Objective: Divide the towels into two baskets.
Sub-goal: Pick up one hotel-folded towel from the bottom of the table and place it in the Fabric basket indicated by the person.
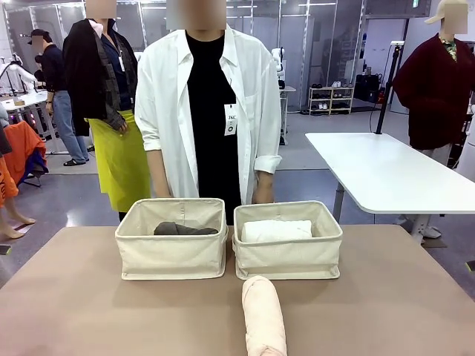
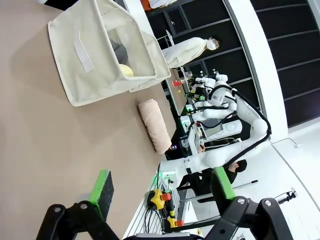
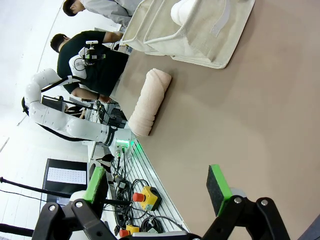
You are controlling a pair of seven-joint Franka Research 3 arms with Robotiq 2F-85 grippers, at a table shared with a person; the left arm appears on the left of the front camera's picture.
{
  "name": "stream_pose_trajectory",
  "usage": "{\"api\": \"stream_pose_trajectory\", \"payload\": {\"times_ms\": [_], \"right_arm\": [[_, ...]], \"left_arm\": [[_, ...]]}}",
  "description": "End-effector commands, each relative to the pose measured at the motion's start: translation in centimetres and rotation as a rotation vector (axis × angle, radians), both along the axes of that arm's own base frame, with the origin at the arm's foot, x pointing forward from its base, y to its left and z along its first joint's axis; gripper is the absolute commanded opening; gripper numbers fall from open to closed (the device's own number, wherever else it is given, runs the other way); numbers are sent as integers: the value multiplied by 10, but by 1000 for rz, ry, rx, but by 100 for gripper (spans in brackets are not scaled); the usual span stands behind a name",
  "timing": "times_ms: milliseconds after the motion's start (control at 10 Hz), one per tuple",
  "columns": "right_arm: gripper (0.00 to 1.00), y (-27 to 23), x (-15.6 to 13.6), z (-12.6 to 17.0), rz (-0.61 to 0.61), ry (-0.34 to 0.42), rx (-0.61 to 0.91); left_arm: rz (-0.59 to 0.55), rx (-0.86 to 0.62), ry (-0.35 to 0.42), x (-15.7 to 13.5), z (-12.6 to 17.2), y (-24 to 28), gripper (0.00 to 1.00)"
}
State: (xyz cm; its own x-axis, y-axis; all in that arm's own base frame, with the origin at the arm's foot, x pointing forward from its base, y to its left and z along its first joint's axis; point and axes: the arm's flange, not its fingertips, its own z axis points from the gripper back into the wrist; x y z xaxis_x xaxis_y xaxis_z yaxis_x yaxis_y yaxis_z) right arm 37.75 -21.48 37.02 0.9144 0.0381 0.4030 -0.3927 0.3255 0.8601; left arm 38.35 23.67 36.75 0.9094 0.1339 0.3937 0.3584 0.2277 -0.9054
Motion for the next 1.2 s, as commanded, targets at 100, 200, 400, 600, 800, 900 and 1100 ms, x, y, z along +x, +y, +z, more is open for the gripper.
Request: {"api": "stream_pose_trajectory", "payload": {"times_ms": [100,200,400,600,800,900,1100], "right_arm": [[100,4,-1,0,-16,-21,1],[100,4,-1,0,-16,-21,1],[100,4,-1,0,-16,-21,1],[100,4,-1,0,-16,-21,1],[100,4,-1,0,-16,-21,1],[100,4,-1,0,-16,-21,1],[100,0,0,0,0,0,0]], "left_arm": [[-4,8,-12,-4,4,1,100],[-4,8,-12,-4,4,1,100],[-4,8,-12,-4,4,1,100],[-4,8,-12,-4,4,1,100],[-4,8,-12,-4,4,1,100],[-4,8,-12,-4,4,1,100],[-4,8,-12,-4,4,1,100]]}}
